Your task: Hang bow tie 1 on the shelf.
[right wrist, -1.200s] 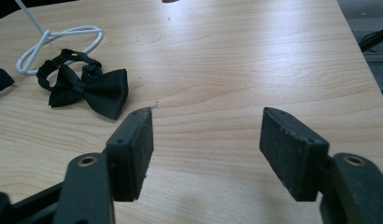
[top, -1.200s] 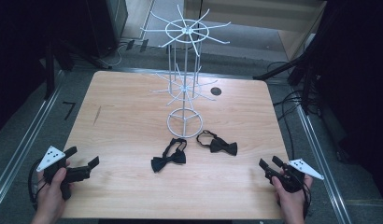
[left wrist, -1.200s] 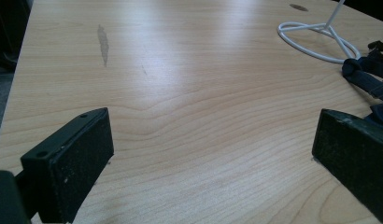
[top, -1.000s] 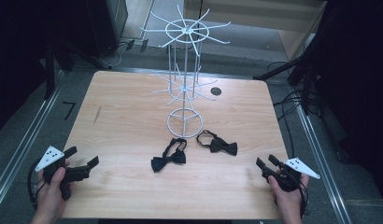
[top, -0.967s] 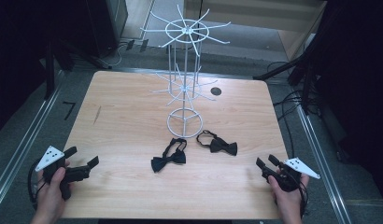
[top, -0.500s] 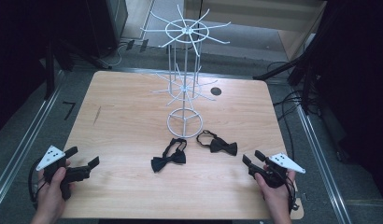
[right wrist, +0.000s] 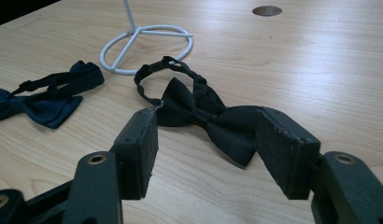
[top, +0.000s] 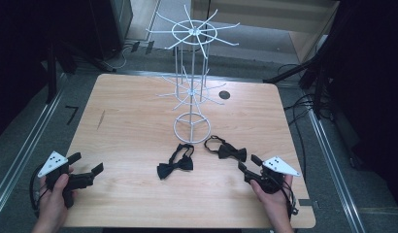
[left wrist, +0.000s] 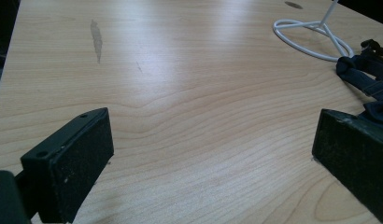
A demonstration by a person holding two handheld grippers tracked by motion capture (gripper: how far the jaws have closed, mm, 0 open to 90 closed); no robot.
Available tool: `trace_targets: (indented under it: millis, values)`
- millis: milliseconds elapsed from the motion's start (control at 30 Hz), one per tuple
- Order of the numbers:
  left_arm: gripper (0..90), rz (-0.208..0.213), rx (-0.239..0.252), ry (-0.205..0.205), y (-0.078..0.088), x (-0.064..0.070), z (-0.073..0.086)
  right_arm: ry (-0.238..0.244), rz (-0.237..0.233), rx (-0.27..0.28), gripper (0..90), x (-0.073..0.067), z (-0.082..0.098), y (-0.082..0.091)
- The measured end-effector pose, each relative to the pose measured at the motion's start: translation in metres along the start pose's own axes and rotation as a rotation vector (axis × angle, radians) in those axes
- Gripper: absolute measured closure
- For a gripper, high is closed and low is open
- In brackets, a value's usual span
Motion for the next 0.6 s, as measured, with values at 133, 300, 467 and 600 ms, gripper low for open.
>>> trace_targets:
  millis: [133, 300, 467, 600]
  values:
    - [0.0, 0.000, 0.000, 0.000, 0.000, 0.000, 0.000, -0.005, -0.001, -0.002, 40.8, -0.004, -0.001, -0.004]
    - [0.0, 0.001, -0.002, -0.001, 0.000, 0.000, 0.000, -0.025, -0.015, -0.004, 43.5, -0.010, -0.005, -0.009]
    - [0.0, 0.001, -0.003, -0.001, 0.000, 0.000, 0.000, -0.029, -0.035, -0.003, 47.8, -0.018, -0.008, -0.014]
    - [0.0, 0.002, -0.001, 0.001, 0.000, 0.000, 0.000, -0.018, -0.040, -0.011, 48.3, -0.027, -0.010, -0.022]
Point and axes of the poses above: each handheld gripper's, and its own axes: y roughly backward along the jaws, z roughly out of its underside, x roughly to its right, the point moved 2 cm from there along -y, roughly forward along the jaws, and after that the axes turned 7 degrees about x, right-handed, at the moved point
